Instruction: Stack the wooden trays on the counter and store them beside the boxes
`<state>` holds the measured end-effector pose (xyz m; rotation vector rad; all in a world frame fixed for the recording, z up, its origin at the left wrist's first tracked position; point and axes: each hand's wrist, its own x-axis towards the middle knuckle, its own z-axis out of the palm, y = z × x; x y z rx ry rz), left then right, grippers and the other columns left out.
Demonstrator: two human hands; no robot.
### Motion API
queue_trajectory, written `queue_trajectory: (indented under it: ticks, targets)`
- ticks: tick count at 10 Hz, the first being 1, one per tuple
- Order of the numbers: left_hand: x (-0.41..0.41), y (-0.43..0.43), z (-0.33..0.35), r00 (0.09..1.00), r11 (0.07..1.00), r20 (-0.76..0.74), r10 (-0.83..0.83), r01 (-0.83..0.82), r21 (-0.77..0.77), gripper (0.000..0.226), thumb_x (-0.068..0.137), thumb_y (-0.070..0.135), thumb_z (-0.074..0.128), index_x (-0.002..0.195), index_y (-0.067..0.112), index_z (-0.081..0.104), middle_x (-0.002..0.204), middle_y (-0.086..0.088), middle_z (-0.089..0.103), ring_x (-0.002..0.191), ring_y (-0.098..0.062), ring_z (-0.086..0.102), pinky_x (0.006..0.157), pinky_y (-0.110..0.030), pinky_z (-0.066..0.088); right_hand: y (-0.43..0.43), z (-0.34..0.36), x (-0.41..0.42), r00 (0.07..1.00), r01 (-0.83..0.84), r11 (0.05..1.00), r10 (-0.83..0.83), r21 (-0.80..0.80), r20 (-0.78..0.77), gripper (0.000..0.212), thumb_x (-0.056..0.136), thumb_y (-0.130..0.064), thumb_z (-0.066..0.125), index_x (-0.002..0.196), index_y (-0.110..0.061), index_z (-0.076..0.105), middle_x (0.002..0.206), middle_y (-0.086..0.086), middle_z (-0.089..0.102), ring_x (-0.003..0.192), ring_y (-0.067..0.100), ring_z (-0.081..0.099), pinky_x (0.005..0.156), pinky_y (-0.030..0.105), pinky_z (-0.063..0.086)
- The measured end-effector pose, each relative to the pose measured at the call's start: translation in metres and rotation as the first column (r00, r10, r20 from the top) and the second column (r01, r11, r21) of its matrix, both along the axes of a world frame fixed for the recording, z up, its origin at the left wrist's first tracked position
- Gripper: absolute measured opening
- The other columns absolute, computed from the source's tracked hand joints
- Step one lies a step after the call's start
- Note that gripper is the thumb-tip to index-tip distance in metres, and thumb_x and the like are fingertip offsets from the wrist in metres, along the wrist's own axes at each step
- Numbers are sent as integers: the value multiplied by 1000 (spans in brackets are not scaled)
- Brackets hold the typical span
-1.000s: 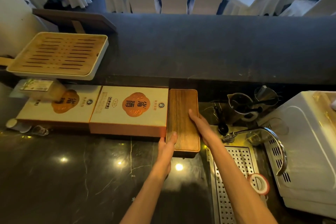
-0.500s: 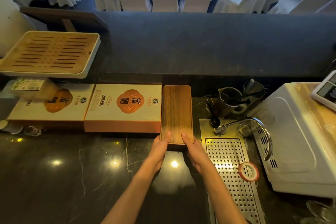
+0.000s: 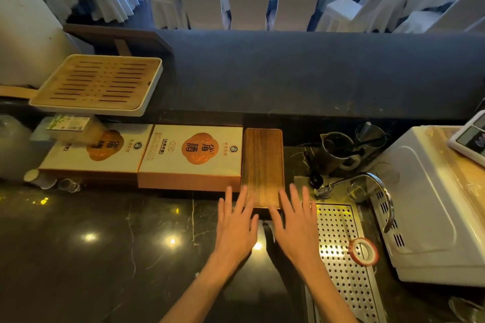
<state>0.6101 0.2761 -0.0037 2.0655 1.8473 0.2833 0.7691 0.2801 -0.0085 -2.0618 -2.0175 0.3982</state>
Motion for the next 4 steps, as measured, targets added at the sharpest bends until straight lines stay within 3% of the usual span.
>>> queue_trajectory:
  ticks: [2, 3, 4]
  targets:
    - [-8, -2, -16, 992, 996, -114, -49, 39, -85, 71, 95, 41, 37, 150, 37, -8, 163, 9, -6, 149, -26, -11, 115, -59, -10, -2, -2, 5, 998, -51, 990, 56, -135, 35, 64, 99, -55, 25, 155, -26, 14, 162, -3, 18, 151, 21, 3, 121, 47, 9]
    - [-8, 0, -4, 994, 991, -97, -57, 44, -127, 72, 94, 42, 40, 152, 35, -3, 163, 7, -4, 149, -28, -12, 115, -63, -9, 0, 10, 2, 999, -47, 982, 45, -183, -13, 65, 98, -55, 26, 155, -26, 14, 163, -2, 17, 151, 22, 6, 120, 51, 15]
    - [-12, -1, 9, 978, 992, -179, -104, 89, -89, 73, 93, 46, 44, 153, 30, 5, 164, 3, 1, 147, -28, -18, 113, -62, -16, -6, 17, 1, 998, -65, 976, 62, -206, -19, 68, 97, -56, 31, 155, -27, 8, 163, 2, 13, 151, 25, 6, 120, 52, 18]
